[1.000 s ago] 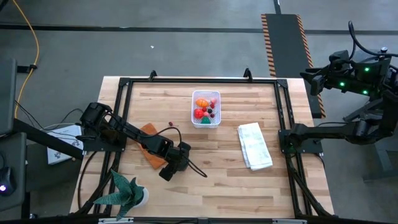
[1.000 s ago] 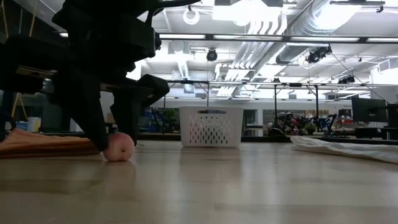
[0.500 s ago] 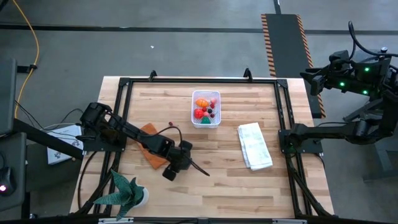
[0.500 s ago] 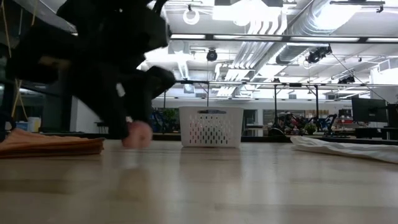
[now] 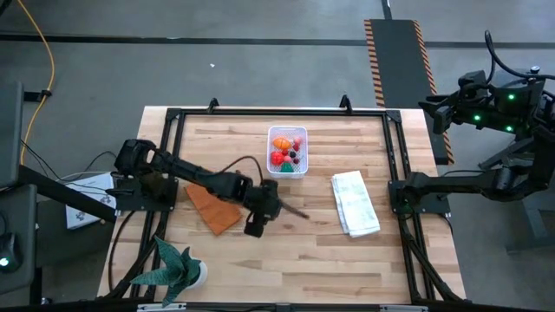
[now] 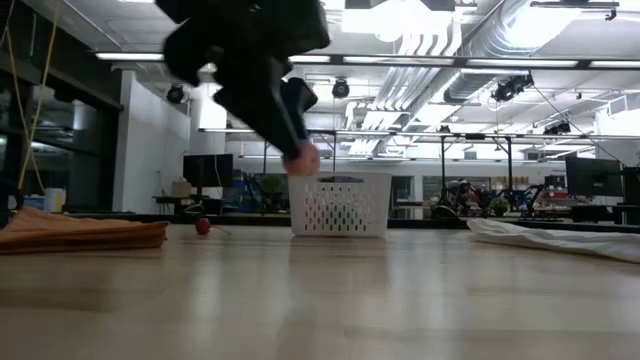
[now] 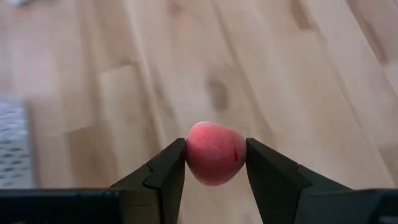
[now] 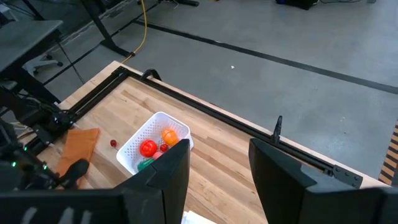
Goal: Pick and placing Produce into tupperware
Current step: Put the pink peach into the white bin
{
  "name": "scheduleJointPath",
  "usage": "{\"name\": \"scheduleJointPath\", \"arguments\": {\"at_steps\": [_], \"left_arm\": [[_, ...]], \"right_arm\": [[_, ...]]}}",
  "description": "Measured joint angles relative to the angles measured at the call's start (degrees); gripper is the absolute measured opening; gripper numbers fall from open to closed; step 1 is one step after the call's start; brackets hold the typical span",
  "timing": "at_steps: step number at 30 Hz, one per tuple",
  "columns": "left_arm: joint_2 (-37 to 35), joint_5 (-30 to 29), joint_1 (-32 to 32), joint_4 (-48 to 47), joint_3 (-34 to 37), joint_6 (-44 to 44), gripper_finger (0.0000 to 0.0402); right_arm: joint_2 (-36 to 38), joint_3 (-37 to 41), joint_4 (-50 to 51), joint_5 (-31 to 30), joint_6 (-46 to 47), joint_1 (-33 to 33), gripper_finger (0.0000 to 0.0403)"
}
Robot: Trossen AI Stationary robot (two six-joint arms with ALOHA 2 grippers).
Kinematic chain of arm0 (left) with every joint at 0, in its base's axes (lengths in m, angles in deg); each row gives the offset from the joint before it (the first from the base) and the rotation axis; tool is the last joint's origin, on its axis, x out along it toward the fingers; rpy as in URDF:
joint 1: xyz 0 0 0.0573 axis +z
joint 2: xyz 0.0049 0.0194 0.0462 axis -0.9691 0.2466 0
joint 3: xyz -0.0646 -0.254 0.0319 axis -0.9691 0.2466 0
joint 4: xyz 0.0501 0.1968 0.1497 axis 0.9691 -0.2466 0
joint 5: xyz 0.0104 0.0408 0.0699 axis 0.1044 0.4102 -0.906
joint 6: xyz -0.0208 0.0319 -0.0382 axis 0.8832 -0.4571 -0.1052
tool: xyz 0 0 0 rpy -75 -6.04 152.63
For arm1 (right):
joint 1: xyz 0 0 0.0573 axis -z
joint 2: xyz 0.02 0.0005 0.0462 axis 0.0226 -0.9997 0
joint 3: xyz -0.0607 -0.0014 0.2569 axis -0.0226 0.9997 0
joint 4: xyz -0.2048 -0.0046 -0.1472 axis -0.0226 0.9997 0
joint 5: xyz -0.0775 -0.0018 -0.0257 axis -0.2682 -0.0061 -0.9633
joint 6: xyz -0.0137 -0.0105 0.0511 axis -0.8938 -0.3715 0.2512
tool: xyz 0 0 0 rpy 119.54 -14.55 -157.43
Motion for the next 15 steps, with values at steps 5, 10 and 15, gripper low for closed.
{"name": "scheduleJointPath", "arguments": {"at_steps": [5,10,15], "left_arm": [[0.0,0.0,3.6,-3.0,-4.7,0.7,0.0152],[0.0,0.0,6.2,-7.2,-10.6,1.0,0.0152],[0.0,0.0,7.7,-12.2,-17.5,1.8,0.0152]], "right_arm": [[0.0,0.0,0.3,0.0,-0.7,0.0,0.0158],[0.0,0.0,0.3,0.0,-1.1,0.0,0.0158],[0.0,0.0,0.3,0.0,-1.5,0.0,0.0158]]}}
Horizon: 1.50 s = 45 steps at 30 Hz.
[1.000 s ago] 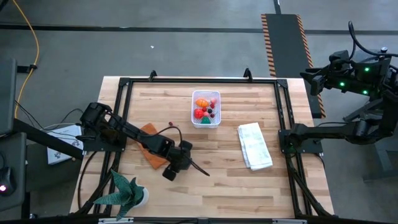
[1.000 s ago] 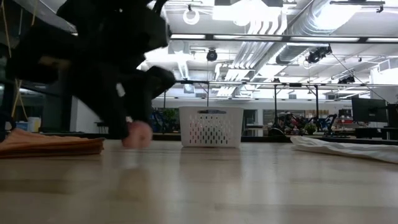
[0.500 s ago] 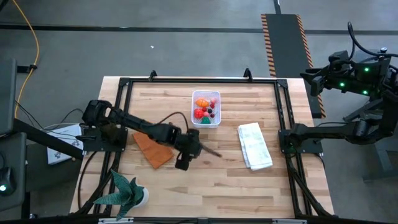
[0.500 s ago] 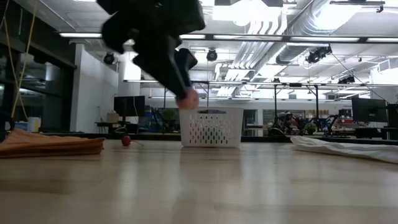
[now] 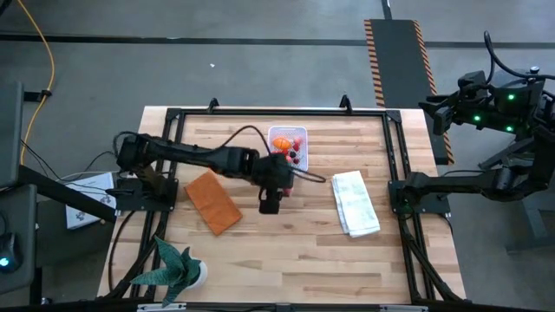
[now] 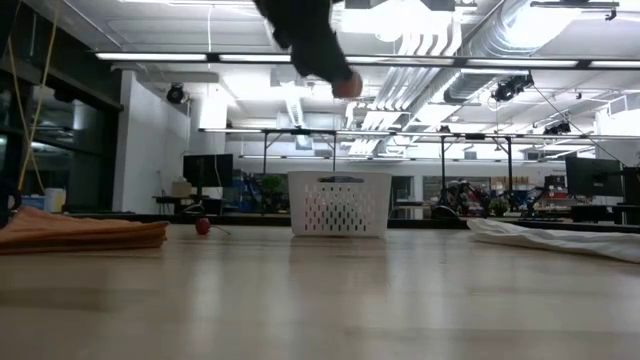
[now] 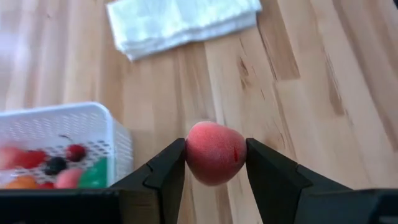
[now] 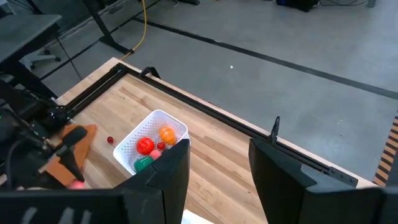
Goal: Pick and placing Produce into tupperware
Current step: Put the pink peach into the white bin
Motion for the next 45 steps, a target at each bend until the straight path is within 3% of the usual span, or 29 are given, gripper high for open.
{"name": "scheduleJointPath", "arguments": {"at_steps": [19,31,45], "left_arm": [[0.0,0.0,0.6,-12.5,-18.1,2.4,0.0152],[-0.6,-2.6,3.8,-26.4,-29.8,2.0,0.0152],[-7.8,-3.0,14.6,-35.3,-31.0,0.7,0.0152]], "right_arm": [[0.0,0.0,0.0,0.2,-2.6,0.0,0.0158],[0.1,0.0,0.0,0.5,-3.9,0.0,0.0158],[0.1,0.0,0.0,0.7,-4.1,0.0,0.0158]]}}
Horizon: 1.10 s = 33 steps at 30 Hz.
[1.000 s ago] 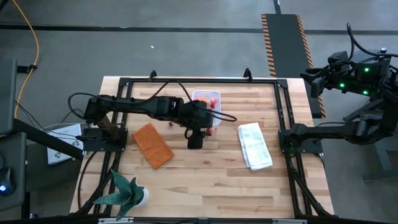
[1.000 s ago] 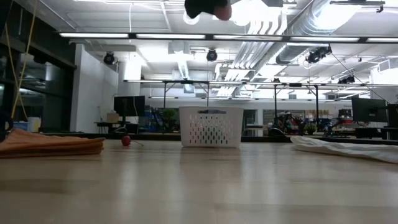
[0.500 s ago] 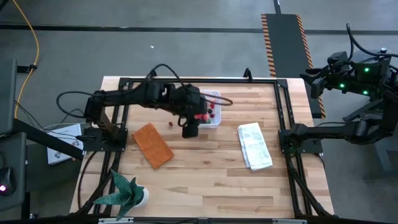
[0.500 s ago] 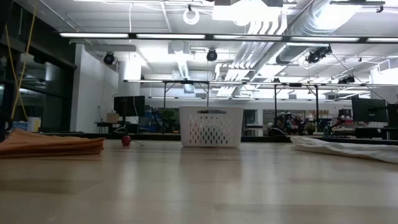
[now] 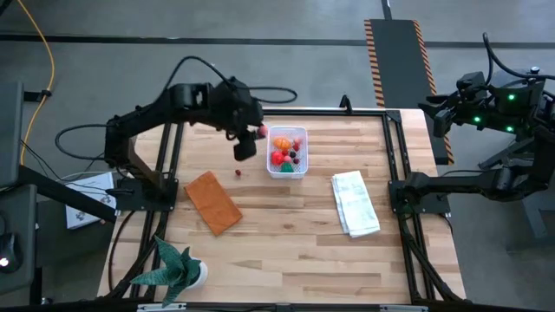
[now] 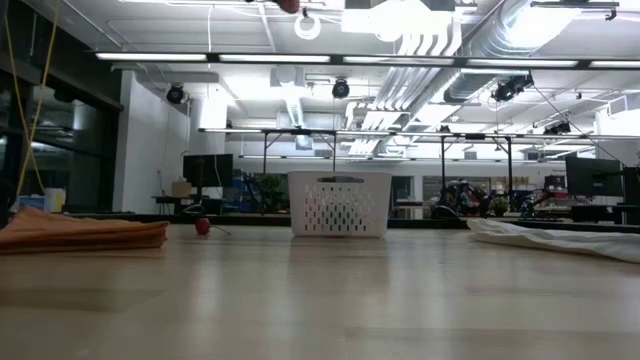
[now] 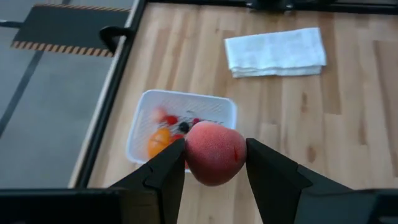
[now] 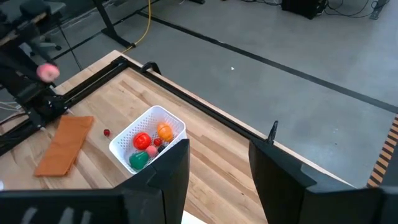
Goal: Pick and placing Produce into tupperware
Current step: Put the pink peach into the white bin
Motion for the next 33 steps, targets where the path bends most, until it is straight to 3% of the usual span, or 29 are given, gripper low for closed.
{"name": "scheduleJointPath", "arguments": {"at_steps": [9,18,26,33], "left_arm": [[-1.6,0.5,8.3,-4.0,0.0,-3.0,0.0152],[-1.7,5.5,16.5,-4.0,0.2,-6.9,0.0152],[-1.7,12.8,23.3,2.1,7.6,-7.4,0.0152],[-1.7,15.8,24.2,10.4,15.9,-7.2,0.0152]], "right_arm": [[0.0,0.0,0.0,0.0,0.7,0.0,0.0158],[0.0,0.0,0.0,-0.1,2.3,0.0,0.0158],[0.0,0.0,-0.4,-0.2,2.9,0.0,0.0158],[0.0,0.0,-0.6,-0.7,3.5,0.0,0.0158]]}}
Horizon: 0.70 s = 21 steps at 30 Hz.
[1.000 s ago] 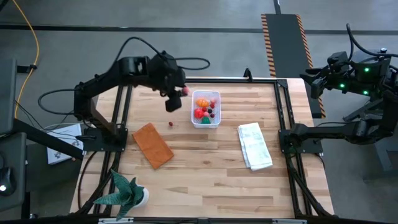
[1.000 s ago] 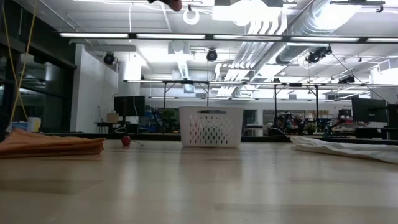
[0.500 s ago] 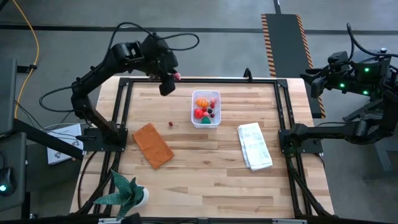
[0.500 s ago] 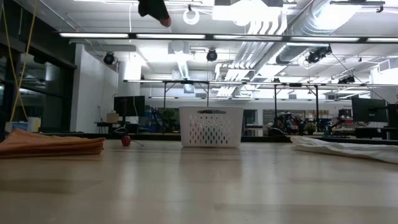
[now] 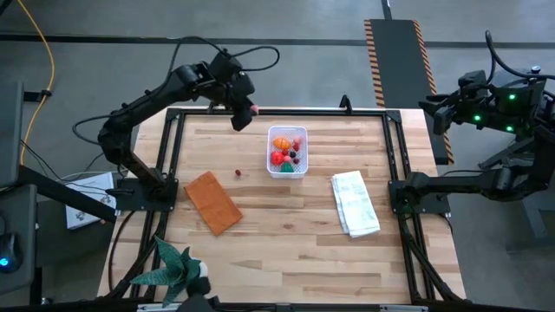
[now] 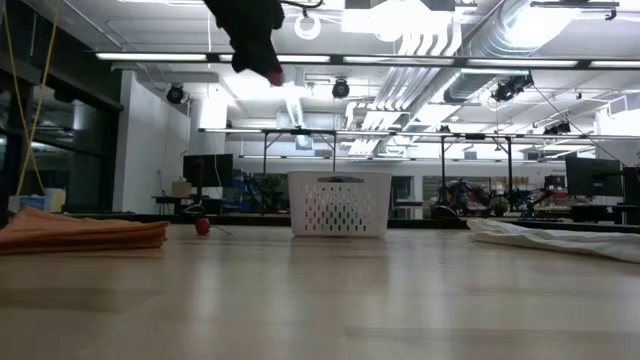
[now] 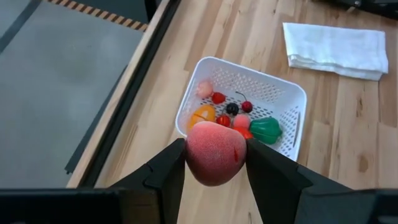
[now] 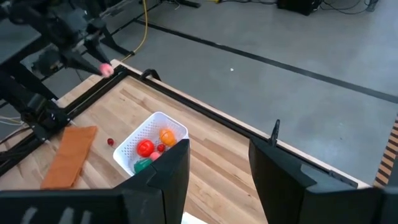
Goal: Pick and placing Produce into tupperware
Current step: Put the pink peach into the white bin
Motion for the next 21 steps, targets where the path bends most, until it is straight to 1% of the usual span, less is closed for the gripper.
{"name": "scheduleJointPath", "arguments": {"at_steps": [3,9,17,21], "left_arm": [[0.0,0.7,0.0,4.2,3.3,0.4,0.0152],[0.0,1.9,0.0,13.3,10.7,3.9,0.0152],[0.3,1.9,0.0,21.2,18.5,6.1,0.0152],[0.3,2.8,0.0,23.9,21.0,6.4,0.0152]], "right_arm": [[0.0,0.0,0.0,-0.2,0.6,0.0,0.0158],[0.0,0.0,0.0,-0.2,0.6,0.0,0.0158],[0.0,0.0,0.0,-0.2,0.6,0.0,0.0158],[0.0,0.0,0.0,-0.2,0.6,0.0,0.0158]]}}
